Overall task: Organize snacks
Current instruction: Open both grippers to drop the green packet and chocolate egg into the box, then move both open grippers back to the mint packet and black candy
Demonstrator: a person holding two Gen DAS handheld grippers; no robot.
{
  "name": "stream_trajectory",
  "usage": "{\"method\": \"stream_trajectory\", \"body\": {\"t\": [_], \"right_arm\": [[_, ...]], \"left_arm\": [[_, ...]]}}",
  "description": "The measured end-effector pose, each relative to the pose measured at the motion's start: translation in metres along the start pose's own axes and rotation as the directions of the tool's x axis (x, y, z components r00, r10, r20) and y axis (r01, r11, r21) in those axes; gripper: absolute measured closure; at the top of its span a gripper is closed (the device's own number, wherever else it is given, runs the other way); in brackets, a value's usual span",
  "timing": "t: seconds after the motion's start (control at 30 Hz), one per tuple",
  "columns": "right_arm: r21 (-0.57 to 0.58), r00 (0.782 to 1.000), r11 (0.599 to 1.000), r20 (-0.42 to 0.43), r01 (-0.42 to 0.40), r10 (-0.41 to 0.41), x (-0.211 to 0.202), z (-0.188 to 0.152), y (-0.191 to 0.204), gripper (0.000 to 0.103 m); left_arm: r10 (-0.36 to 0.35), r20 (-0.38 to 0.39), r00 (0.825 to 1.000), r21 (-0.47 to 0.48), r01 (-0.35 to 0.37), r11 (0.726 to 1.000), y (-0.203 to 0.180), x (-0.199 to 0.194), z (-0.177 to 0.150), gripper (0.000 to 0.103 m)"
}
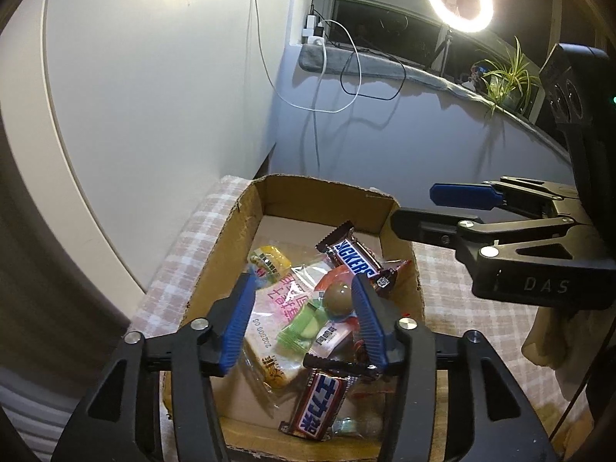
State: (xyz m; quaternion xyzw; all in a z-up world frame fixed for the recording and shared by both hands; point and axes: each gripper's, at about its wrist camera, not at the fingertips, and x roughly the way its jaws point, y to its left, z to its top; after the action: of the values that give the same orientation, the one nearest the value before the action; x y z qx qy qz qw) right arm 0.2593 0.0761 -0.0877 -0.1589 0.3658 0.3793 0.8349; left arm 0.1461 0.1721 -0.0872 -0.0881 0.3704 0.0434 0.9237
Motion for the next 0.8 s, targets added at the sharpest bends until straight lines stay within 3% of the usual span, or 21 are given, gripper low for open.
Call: {"method": "stream_trajectory", "body": {"t": [0.07, 0.27, 0.33, 0.6, 0.8], "right_arm": [[0.008, 1.0, 1.0, -0.004, 0.008, -0.008, -0.003, -0.002, -0.005, 0.04], [0.046, 0.999, 0.998, -0.001, 0.046, -0.046, -0.017, -0.009, -0.026, 0.038], [0.063, 0.999, 0.997, 0.006, 0.054, -0.054, -0.024, -0.012, -0.034, 0.024], [0.119, 0.993, 0.986, 0.02, 0.116, -0.119, -0.06, -0.037, -0.076, 0.022], [0.171, 0.983, 0.968, -0.002, 0.184, -0.186, -0.086, -0.064, -0.113, 0.015]], "left_arm": [[0.001, 0.004, 1.0, 0.002, -0.001, 1.0, -0.003, -0.001, 0.0, 0.035], [-0.004, 0.016, 1.0, 0.014, 0.004, 1.0, -0.014, -0.004, 0.0, 0.034], [-0.014, 0.02, 1.0, 0.017, 0.014, 1.0, -0.02, -0.006, 0.001, 0.034], [-0.076, 0.025, 0.997, 0.048, 0.075, 0.996, -0.053, -0.005, 0.002, 0.034], [-0.129, 0.012, 0.992, 0.082, 0.128, 0.988, -0.085, 0.001, 0.0, 0.034]]}}
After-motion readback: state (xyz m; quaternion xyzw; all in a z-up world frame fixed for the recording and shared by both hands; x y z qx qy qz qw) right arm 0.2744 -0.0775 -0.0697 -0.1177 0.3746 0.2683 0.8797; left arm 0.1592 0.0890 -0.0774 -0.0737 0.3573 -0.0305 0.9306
